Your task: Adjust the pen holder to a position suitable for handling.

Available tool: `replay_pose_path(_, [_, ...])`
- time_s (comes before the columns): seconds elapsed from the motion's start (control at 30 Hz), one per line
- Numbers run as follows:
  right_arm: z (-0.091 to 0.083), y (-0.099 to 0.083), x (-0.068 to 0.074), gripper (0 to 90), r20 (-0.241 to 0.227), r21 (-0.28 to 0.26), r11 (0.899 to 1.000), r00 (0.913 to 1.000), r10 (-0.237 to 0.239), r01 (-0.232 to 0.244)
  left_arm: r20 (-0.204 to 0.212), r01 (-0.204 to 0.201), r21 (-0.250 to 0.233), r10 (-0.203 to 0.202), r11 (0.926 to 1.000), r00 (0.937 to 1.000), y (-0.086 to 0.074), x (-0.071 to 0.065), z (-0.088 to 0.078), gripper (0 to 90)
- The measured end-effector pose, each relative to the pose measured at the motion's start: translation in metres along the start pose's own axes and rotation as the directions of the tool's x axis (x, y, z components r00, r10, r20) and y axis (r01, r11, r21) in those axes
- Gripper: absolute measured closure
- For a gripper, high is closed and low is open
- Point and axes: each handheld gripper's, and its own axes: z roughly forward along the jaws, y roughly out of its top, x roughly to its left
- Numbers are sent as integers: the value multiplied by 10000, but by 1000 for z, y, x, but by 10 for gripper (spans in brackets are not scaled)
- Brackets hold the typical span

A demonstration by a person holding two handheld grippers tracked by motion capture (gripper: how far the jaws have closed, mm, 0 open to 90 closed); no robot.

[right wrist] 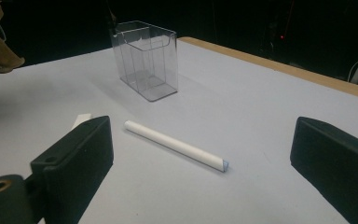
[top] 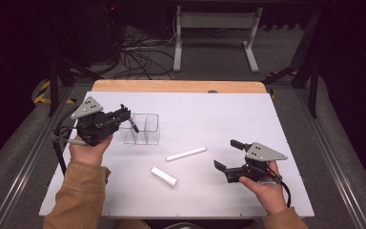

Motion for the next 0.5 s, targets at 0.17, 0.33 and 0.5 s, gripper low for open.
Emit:
replay_pose_path(0.17, [-4, -2, 0, 56, -15, 68, 9997, 9997, -229, 229, -186, 65, -90, -66, 9999, 9998, 2, 7, -2, 799])
replay_pose_path(0.33, [-9, -4, 0, 51, -45, 55, 9995, 9996, -295, 295, -321, 173, -213, -180, 9996, 9993, 4, 12, -3, 799])
replay_pose_path(0.5, [-12, -5, 0, 51, 81, 86, 9997, 9997, -225, 225, -685, 76, -216, -91, 9997, 9976, 4, 17, -3, 799])
